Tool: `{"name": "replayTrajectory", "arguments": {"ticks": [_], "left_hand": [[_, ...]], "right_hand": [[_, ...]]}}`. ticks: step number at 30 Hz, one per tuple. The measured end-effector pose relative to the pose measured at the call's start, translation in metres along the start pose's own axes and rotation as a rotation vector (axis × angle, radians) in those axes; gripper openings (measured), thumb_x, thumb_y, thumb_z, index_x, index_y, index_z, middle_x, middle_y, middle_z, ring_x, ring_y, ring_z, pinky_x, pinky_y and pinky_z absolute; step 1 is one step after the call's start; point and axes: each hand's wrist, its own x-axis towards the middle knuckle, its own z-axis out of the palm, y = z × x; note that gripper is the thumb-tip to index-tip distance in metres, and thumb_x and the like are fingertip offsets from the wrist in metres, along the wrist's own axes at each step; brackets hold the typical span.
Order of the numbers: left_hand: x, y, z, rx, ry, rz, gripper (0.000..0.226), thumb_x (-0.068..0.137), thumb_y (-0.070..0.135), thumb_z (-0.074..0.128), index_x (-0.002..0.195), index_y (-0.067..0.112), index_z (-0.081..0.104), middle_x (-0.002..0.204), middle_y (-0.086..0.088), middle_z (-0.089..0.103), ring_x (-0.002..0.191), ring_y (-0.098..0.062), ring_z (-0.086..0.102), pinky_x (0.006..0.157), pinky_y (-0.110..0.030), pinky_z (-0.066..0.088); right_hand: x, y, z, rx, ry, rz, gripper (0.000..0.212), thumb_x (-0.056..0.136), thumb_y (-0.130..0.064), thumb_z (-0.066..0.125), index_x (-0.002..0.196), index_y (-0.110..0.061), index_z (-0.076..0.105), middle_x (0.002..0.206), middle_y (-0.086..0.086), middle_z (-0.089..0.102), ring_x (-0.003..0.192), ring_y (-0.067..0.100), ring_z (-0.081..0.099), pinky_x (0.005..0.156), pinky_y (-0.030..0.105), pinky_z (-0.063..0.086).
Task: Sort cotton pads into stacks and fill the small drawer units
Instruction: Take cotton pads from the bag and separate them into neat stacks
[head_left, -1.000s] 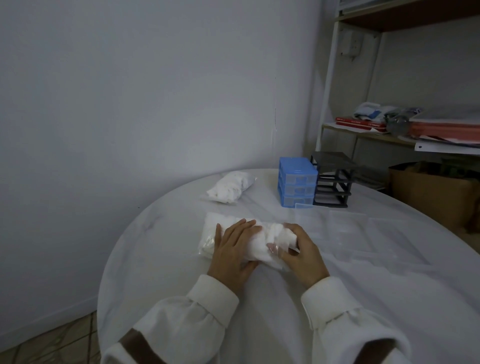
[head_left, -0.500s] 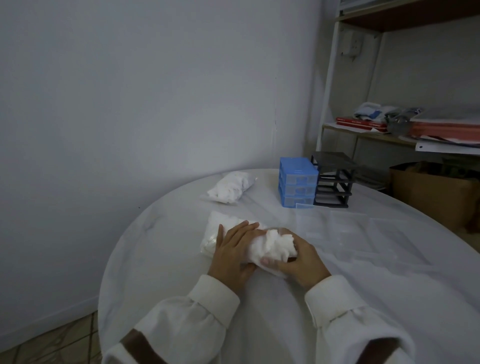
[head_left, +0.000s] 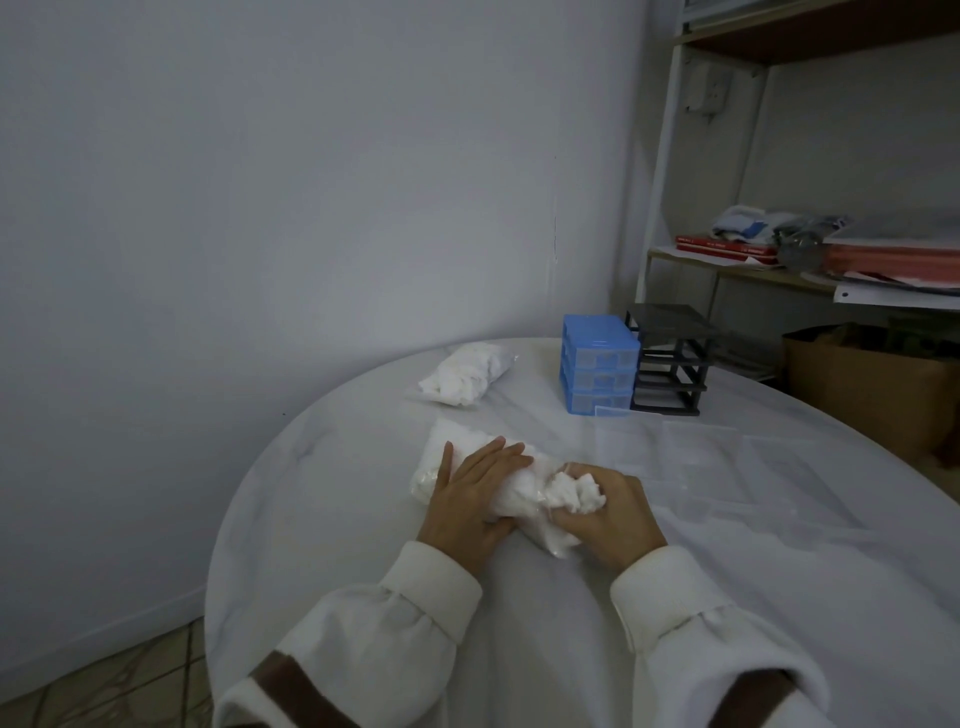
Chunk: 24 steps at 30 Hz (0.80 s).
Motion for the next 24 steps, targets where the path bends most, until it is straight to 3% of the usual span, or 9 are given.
{"name": "replayTrajectory", "arguments": {"ticks": [1, 3, 6, 11, 14, 17, 20, 22, 24], "left_hand": [[0.000, -0.001, 0.000, 0.005, 0.007, -0.004, 0.048, 0.075, 0.040, 0.054, 0.121, 0.029, 0.045, 0.123, -0.004, 0.063, 0.125, -0.010, 0.039, 0.110, -0.042, 0.008], [0.000, -0.002, -0.001, -0.005, 0.014, -0.023, 0.049, 0.075, 0.042, 0.054, 0.122, 0.030, 0.044, 0.125, -0.003, 0.062, 0.127, -0.010, 0.037, 0.115, -0.049, 0.009], [0.001, -0.005, -0.003, -0.002, 0.011, -0.022, 0.051, 0.074, 0.042, 0.053, 0.123, 0.032, 0.044, 0.128, -0.003, 0.060, 0.129, -0.012, 0.034, 0.104, -0.057, 0.014], [0.001, -0.008, -0.009, 0.027, -0.023, -0.131, 0.055, 0.069, 0.032, 0.064, 0.123, 0.024, 0.059, 0.140, -0.009, 0.048, 0.136, -0.019, 0.027, 0.106, -0.053, 0.012], [-0.001, -0.007, -0.006, 0.092, -0.009, -0.099, 0.060, 0.067, 0.030, 0.065, 0.125, 0.030, 0.051, 0.136, -0.011, 0.052, 0.133, -0.025, 0.038, 0.102, -0.055, 0.018], [0.000, 0.000, -0.002, 0.095, 0.026, -0.063, 0.054, 0.072, 0.032, 0.054, 0.125, 0.027, 0.043, 0.129, -0.008, 0.059, 0.127, -0.018, 0.038, 0.098, -0.059, 0.021], [-0.001, 0.004, 0.001, 0.114, 0.043, -0.056, 0.052, 0.074, 0.033, 0.052, 0.124, 0.026, 0.044, 0.122, -0.004, 0.063, 0.121, -0.014, 0.039, 0.096, -0.059, 0.022], [-0.001, 0.005, 0.000, 0.129, 0.041, -0.047, 0.050, 0.073, 0.037, 0.050, 0.122, 0.027, 0.045, 0.120, -0.002, 0.064, 0.119, -0.014, 0.042, 0.095, -0.057, 0.027], [-0.001, 0.003, 0.000, 0.155, 0.038, -0.041, 0.047, 0.072, 0.038, 0.053, 0.119, 0.029, 0.047, 0.116, 0.001, 0.066, 0.117, -0.015, 0.049, 0.093, -0.057, 0.035]], "right_hand": [[0.000, -0.001, -0.004, 0.003, -0.015, 0.010, 0.034, 0.039, -0.056, 0.050, 0.070, -0.041, 0.049, 0.072, -0.017, 0.055, 0.067, -0.004, 0.050, 0.060, 0.005, 0.039], [0.001, -0.002, -0.009, 0.030, 0.011, -0.072, 0.020, 0.044, -0.043, 0.060, 0.062, -0.039, 0.050, 0.054, -0.020, 0.056, 0.058, -0.006, 0.052, 0.055, 0.004, 0.038], [0.001, 0.000, -0.015, 0.016, 0.009, -0.119, 0.019, 0.052, -0.019, 0.064, 0.056, -0.034, 0.054, 0.047, -0.018, 0.054, 0.051, -0.008, 0.051, 0.053, 0.004, 0.036], [0.003, 0.010, -0.022, 0.031, -0.002, -0.122, 0.011, 0.053, -0.019, 0.064, 0.059, -0.027, 0.058, 0.051, -0.016, 0.054, 0.052, -0.008, 0.051, 0.054, 0.006, 0.037], [0.001, 0.008, -0.024, 0.045, -0.004, -0.113, 0.014, 0.058, -0.017, 0.069, 0.061, -0.024, 0.057, 0.056, -0.012, 0.054, 0.054, -0.006, 0.053, 0.056, 0.008, 0.039], [0.002, 0.012, -0.020, 0.076, -0.032, -0.042, 0.018, 0.072, -0.006, 0.077, 0.078, -0.011, 0.061, 0.071, -0.004, 0.057, 0.071, 0.010, 0.056, 0.067, 0.016, 0.040], [0.001, 0.011, -0.013, 0.122, -0.060, 0.022, 0.036, 0.072, -0.014, 0.079, 0.104, -0.010, 0.062, 0.093, -0.001, 0.060, 0.089, 0.013, 0.056, 0.075, 0.013, 0.040], [0.003, 0.011, -0.010, 0.144, -0.027, -0.013, 0.028, 0.074, -0.010, 0.077, 0.098, -0.014, 0.063, 0.090, -0.003, 0.064, 0.086, 0.011, 0.058, 0.073, 0.010, 0.040], [0.004, 0.010, -0.009, 0.116, -0.001, -0.026, 0.020, 0.077, -0.008, 0.076, 0.076, -0.020, 0.059, 0.066, -0.019, 0.061, 0.069, -0.003, 0.057, 0.066, 0.008, 0.037]]}}
